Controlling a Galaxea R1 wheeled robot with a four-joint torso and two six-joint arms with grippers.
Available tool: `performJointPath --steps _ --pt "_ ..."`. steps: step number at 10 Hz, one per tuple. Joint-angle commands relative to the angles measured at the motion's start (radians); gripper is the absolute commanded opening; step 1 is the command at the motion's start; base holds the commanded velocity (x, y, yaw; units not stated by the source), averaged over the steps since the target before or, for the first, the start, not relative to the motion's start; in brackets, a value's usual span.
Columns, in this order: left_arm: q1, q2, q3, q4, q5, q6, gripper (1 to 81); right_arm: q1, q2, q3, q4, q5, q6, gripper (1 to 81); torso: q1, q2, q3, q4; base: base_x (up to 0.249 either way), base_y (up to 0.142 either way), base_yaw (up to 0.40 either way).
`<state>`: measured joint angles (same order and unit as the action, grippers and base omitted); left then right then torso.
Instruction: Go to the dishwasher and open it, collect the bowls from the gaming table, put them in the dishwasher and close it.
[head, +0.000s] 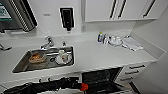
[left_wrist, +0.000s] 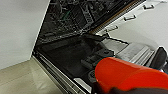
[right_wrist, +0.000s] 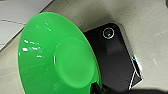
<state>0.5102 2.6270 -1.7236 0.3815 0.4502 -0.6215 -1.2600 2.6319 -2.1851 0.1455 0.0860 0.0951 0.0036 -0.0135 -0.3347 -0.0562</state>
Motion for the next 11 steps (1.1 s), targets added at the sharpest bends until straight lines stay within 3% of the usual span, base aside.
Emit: performJointPath --steps 1,7,11 --pt "-0.166 0.035 -0.016 0.004 0.044 0.003 1.0 0.044 -0.027 0.013 -0.001 -0.052 -0.005 1.0 0.0 0.0 0.0 0.0 0.0 0.0 0.0" --pt "-0.189 0.197 -0.148 0.017 0.045 0.011 1.0 0.044 -0.016 0.006 -0.001 -0.052 -0.005 1.0 0.0 0.0 0.0 0.0 0.0 0.0 0.0" --pt "-0.2 0.251 -0.16 0.232 0.042 0.012 1.0 0.044 -0.001 -0.028 -0.001 -0.057 -0.005 1.0 0.0 0.0 0.0 0.0 0.0 0.0 0.0"
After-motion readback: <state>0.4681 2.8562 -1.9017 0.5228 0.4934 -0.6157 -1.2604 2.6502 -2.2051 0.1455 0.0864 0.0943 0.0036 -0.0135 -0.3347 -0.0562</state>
